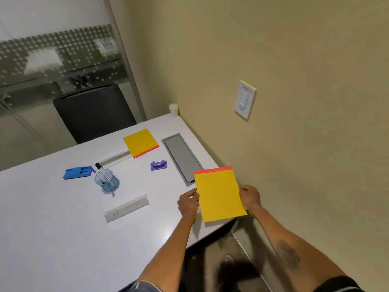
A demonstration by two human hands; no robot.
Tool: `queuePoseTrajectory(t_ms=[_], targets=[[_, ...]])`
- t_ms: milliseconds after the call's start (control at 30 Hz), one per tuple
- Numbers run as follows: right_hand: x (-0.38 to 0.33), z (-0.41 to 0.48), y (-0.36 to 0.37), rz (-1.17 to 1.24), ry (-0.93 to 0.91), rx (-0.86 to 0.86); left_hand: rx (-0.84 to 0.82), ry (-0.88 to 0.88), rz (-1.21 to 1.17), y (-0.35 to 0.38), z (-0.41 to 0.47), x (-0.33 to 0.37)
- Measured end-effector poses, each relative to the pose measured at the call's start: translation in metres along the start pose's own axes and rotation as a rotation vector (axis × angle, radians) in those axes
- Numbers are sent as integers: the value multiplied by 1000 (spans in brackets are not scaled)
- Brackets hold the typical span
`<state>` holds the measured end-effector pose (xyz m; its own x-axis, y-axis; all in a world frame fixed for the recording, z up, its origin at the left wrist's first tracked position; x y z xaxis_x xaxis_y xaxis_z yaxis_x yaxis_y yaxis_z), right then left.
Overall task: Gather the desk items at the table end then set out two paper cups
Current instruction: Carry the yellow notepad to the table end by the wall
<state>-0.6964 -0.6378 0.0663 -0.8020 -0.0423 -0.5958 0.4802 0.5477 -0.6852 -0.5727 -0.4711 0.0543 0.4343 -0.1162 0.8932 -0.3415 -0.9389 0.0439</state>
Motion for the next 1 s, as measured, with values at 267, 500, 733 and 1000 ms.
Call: queuePoseTrajectory(t_ms=[267, 500, 733, 1000], targets=[[-44, 74, 15, -312, -124, -212, 144, -28, -19, 16, 47, 7], [-63, 117, 26, -546, -142, -341, 217, -55, 5, 32, 67, 2], [-75, 142, 38, -578, -197, -362, 283, -68, 25, 42, 89, -1], [-78, 171, 47, -542, -173, -361, 276, -93, 76, 54, 124, 4]])
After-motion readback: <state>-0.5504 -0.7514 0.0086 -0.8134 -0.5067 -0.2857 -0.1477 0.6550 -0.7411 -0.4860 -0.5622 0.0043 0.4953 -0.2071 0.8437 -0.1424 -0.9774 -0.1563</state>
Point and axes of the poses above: each hand's wrist, its own z-axis towards the middle knuckle, its own y-axis out of the palm, x = y × z, the point moved 1 cm from there along z, towards the middle knuckle, and after that the axes turned 13 degrees about -z, right-handed, at the moved point
